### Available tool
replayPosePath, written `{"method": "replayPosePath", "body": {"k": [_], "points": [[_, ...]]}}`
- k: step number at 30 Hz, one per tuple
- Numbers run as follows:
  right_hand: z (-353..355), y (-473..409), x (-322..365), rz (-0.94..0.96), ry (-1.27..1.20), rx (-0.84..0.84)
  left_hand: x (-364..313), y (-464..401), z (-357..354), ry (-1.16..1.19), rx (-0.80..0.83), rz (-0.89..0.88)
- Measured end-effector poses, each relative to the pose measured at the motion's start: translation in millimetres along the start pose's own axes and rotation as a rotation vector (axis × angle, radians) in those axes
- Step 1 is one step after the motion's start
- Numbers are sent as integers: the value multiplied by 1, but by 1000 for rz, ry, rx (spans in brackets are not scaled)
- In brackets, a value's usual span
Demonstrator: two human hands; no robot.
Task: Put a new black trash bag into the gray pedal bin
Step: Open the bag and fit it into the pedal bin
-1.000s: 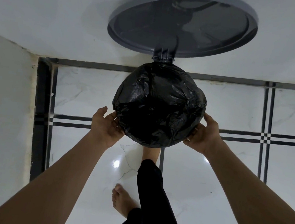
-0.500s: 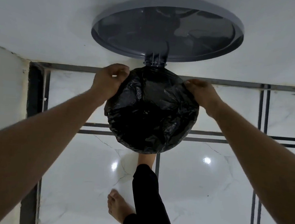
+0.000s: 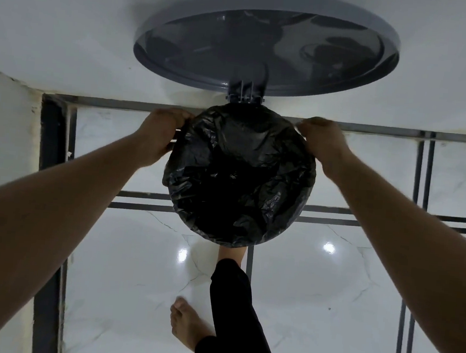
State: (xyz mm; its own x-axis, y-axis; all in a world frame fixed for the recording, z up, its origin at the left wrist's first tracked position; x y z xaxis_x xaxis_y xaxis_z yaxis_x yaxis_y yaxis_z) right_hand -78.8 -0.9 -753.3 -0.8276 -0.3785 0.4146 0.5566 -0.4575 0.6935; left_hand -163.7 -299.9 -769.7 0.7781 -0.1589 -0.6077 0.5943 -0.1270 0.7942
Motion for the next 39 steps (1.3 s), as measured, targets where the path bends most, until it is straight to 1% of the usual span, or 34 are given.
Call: {"method": "replayPosePath", "body": {"k": [1,2,3,4,5,6,7,9,10,12,14,17,21,23,27,30,34,36,39], "points": [[2,11,1,79,70,-217,4,5,1,51,-51,18],[1,31,4,198,89,-394,9,12,3,87,-122,-1],[-6,57,9,350,95,-482,15,20,5,107,-217,-58],[-19,80,11,493,106,-474,20,32,5,119,-319,-136],[-37,101,12,595,137,-400,28,45,5,127,-402,-199],[-60,111,9,635,226,-280,36,58,4,127,-460,-232],[-81,116,8,617,373,-154,47,70,3,128,-515,-219],[-119,102,3,492,698,106,69,86,0,174,-576,-97],[-134,89,3,389,803,222,78,91,-2,224,-569,-12],[-154,58,3,218,858,369,91,94,-7,342,-494,99],[-172,32,1,164,893,408,100,95,-10,419,-458,108],[-189,13,-10,199,1031,468,107,93,-9,445,-493,57],[-195,5,-22,254,1119,466,108,91,-5,479,-492,71],[-188,14,-18,266,1108,477,107,92,-3,494,-471,80],[-163,54,0,302,1012,487,102,94,1,551,-416,103],[-145,76,1,262,915,512,101,96,2,573,-411,129],[-144,73,8,187,861,509,100,96,1,572,-434,135],[-157,56,8,168,881,512,100,95,1,585,-435,132],[-178,29,-1,217,1026,533,103,93,1,590,-427,128]]}}
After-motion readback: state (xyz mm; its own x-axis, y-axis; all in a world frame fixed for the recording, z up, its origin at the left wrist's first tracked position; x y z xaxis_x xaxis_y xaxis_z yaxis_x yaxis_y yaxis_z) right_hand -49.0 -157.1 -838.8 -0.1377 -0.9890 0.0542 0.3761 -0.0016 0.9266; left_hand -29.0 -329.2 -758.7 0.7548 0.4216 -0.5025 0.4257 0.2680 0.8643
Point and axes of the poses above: each hand's wrist, its own y-axis away from the middle knuckle, its own z-axis out of the back of the hand, x = y × z, the point moved 2 cm from there along -y, towards the middle knuckle, and after that the axes turned 11 degrees about y, right-handed, at the moved point
